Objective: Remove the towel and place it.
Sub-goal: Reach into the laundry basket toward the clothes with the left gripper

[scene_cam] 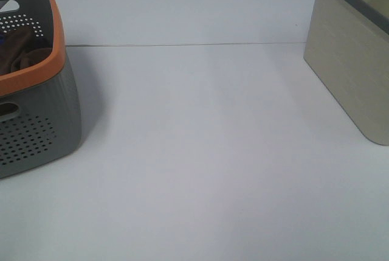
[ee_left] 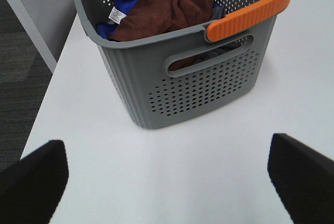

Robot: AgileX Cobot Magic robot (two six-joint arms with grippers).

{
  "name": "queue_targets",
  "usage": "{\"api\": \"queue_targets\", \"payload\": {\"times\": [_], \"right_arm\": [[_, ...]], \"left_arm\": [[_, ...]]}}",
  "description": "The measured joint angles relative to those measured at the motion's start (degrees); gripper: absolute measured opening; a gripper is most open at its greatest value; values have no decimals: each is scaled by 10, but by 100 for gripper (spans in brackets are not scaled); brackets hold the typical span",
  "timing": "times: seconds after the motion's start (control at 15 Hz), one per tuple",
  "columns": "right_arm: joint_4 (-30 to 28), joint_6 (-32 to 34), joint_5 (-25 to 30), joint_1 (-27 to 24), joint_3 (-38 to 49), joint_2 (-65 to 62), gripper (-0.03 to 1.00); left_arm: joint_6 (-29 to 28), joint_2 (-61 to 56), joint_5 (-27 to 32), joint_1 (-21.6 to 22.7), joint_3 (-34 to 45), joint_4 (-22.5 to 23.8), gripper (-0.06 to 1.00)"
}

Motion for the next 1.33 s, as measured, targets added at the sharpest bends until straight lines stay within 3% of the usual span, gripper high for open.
{"api": "queue_targets", "payload": {"times": [1.13,1.33], "right_arm": [[0,0,0,0,0,0,86],[0,0,0,0,0,0,86]], "left_arm": [[-1,0,0,0,0,0,99],[7,24,21,0,-19,0,99]]}}
